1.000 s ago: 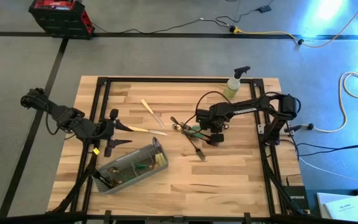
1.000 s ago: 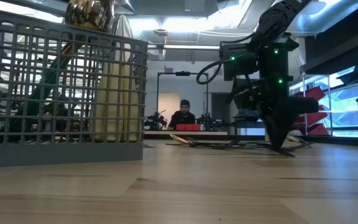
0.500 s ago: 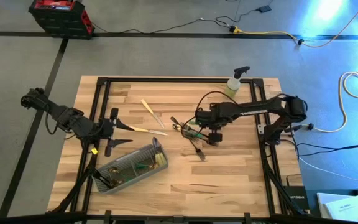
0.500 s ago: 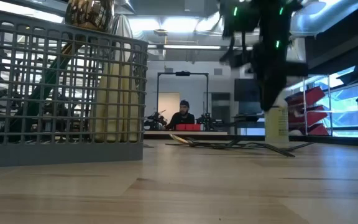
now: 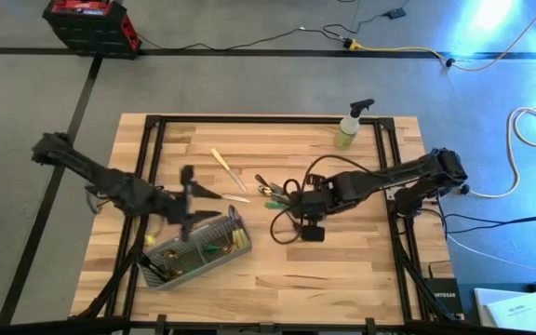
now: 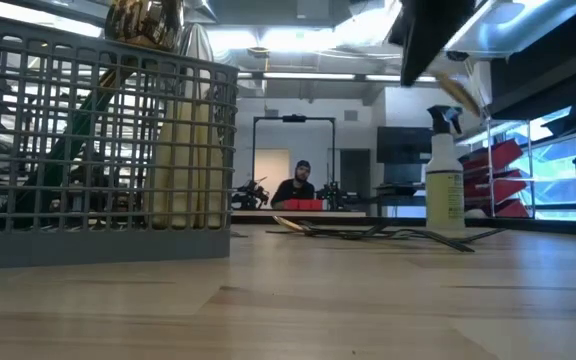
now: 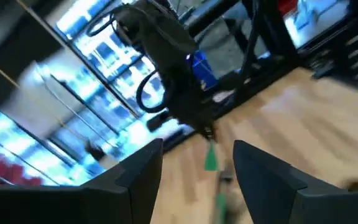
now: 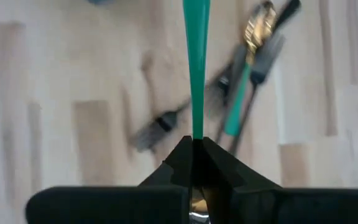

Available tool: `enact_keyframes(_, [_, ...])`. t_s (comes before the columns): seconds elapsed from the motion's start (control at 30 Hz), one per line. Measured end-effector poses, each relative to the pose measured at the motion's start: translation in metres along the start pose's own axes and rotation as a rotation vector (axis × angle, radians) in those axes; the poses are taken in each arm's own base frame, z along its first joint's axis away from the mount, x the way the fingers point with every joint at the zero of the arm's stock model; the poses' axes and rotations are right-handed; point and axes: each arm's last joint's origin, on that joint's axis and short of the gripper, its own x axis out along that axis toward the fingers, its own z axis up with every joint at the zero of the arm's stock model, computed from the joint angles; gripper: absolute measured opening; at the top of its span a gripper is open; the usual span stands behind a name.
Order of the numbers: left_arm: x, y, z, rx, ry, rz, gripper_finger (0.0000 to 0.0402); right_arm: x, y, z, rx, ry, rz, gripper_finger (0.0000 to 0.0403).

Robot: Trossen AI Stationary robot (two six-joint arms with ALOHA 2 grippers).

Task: Sort silverware
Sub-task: Put the spoon into the silverware tray

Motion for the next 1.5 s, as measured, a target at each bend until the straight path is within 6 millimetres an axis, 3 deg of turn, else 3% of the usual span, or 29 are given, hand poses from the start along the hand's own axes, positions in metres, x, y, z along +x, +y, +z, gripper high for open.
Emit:
enact_keyframes(0.1, [0.023, -0.003, 0.001, 0.103, 0.009, 0.069, 0.0182, -0.01, 0.008, 0.004, -0.013, -0.031, 0.027, 0.0001])
enact_keyframes(0.27, [0.056, -0.025, -0.009, 0.345, 0.063, 0.052, 0.0182, -0.015, 0.011, 0.006, -0.017, -0.041, 0.064, 0.0001])
enact_keyframes(0.5, [0.083, -0.049, -0.012, 0.662, 0.065, 0.014, 0.0182, -0.015, 0.012, 0.005, -0.018, -0.033, 0.084, 0.0001])
enact_keyframes(0.7, [0.094, -0.059, -0.014, 0.901, 0.06, -0.002, 0.0182, -0.015, 0.012, 0.006, -0.018, -0.03, 0.104, 0.0001])
enact_keyframes(1.1, [0.097, -0.062, -0.014, 1.092, 0.039, -0.006, 0.0182, -0.017, 0.014, 0.005, -0.043, -0.005, 0.177, 0.0001])
enact_keyframes(1.37, [0.097, -0.061, -0.013, 1.117, 0.033, 0.002, 0.0182, -0.055, 0.013, 0.02, -0.095, -0.096, 0.218, 0.0])
enact_keyframes(1.5, [0.097, -0.06, -0.012, 1.141, 0.027, 0.019, 0.0182, -0.063, 0.013, 0.023, -0.1, -0.119, 0.222, 0.0])
